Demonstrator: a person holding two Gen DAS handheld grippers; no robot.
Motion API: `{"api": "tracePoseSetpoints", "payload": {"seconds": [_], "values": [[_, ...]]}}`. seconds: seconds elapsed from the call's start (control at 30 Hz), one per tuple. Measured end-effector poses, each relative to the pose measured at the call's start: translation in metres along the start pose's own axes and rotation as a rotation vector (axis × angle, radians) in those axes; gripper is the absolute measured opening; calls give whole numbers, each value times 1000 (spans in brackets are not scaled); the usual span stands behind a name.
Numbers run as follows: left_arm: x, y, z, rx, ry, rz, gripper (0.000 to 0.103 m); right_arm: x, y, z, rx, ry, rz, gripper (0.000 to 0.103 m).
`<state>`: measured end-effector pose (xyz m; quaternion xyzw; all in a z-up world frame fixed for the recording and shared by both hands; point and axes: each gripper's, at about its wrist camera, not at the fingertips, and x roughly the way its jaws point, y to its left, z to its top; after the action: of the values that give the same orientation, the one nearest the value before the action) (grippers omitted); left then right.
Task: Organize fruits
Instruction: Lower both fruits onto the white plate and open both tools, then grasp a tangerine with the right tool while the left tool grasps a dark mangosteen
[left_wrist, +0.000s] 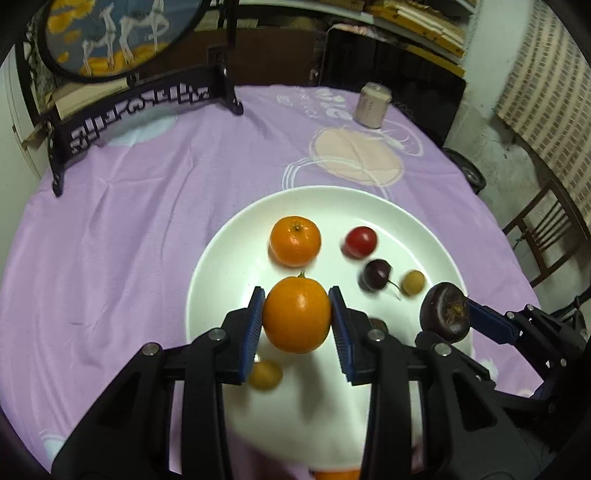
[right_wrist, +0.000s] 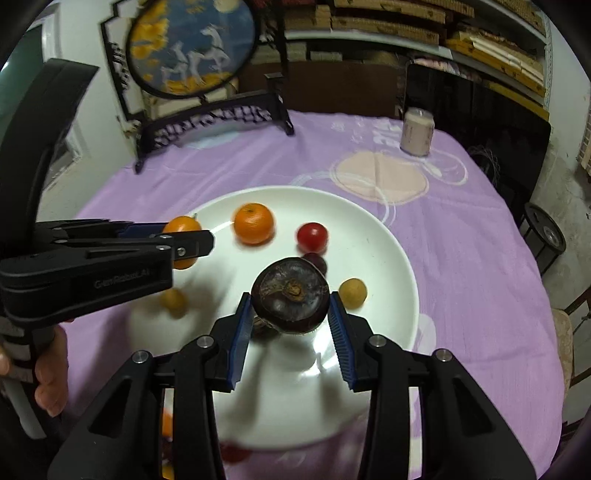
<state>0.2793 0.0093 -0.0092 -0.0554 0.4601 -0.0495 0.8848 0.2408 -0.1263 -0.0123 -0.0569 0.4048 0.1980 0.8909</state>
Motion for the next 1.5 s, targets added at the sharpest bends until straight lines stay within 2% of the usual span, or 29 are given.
{"api": "tracePoseSetpoints", "payload": {"seconds": [0.2, 0.27, 0.3, 0.37, 0.47, 0.53, 0.57, 0.63, 0.73, 0.87, 1.0, 1.2, 1.4, 1.5], "values": [[20, 5, 4, -11, 27, -7, 37, 23, -9, 4, 14, 37, 0, 41], [16, 7, 5, -25, 5, -3, 59, 26, -9, 6, 22, 37, 10, 43], [11, 9, 5, -31, -16, 5, 74, 26, -11, 7, 29, 34, 12, 53], [-5, 11, 4, -35, -55, 7, 76, 20, -14, 8, 48, 15, 0, 61], [-39, 15, -9, -41, -93, -9, 78, -3, -17, 4, 56, -9, -5, 61], [-65, 19, -31, -45, -116, 2, 88, -30, -16, -9, 47, -41, 10, 62], [-76, 20, -43, -47, -129, 3, 90, -43, -15, -18, 45, -54, 19, 64], [-95, 22, -70, -41, -157, -5, 91, -68, -13, -44, 52, -71, 45, 68], [-115, 25, -117, -40, -173, -30, 91, -92, -8, -86, 56, -43, 72, 68], [-119, 23, -173, -4, -141, -37, 91, -106, 3, -131, 33, 14, 77, 68], [-120, 20, -203, 16, -100, -66, 91, -110, 15, -159, 6, 52, 83, 68], [-120, 27, -223, -10, -56, -56, 91, -93, 19, -171, -4, 85, 48, 68], [-124, 31, -230, -24, -47, -66, 91, -71, 31, -166, -40, 110, 63, 68], [-129, 25, -231, -4, -51, -69, 90, -64, 35, -162, -61, 93, 62, 68]]}}
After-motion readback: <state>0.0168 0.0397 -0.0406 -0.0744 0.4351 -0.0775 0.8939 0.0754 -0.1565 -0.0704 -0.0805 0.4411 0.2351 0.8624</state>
